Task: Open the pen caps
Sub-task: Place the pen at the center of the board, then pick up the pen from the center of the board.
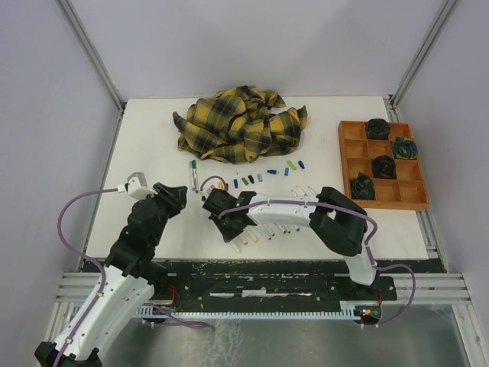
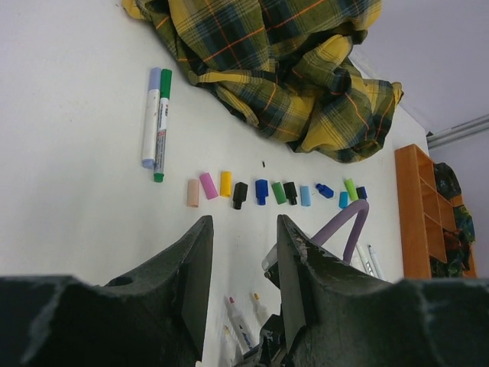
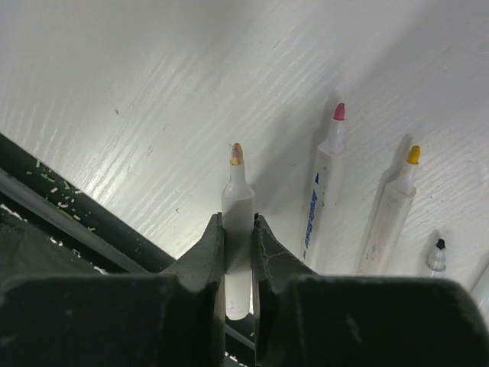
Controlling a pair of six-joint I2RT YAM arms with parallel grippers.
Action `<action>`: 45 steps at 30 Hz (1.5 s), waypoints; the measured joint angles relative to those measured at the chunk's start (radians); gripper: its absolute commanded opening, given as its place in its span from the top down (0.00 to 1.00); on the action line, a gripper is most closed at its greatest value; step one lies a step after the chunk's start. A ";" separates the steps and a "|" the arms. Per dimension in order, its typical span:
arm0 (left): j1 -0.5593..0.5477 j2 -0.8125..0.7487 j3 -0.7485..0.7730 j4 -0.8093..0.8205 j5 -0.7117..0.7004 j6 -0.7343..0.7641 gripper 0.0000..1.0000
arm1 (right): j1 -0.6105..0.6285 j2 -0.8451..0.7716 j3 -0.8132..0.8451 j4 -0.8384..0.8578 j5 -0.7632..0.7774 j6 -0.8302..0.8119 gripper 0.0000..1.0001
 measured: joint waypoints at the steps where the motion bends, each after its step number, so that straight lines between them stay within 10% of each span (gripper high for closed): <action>1: 0.000 -0.002 -0.002 -0.002 0.000 0.000 0.55 | 0.000 0.002 0.000 -0.002 0.007 0.002 0.78; 33: 0.000 -0.021 -0.014 -0.008 0.042 0.004 0.49 | -0.016 -0.114 0.059 -0.058 -0.011 -0.108 0.70; 45: 0.002 0.455 0.040 0.095 0.103 0.120 0.35 | -0.359 -0.348 0.055 -0.115 -0.474 -0.480 0.69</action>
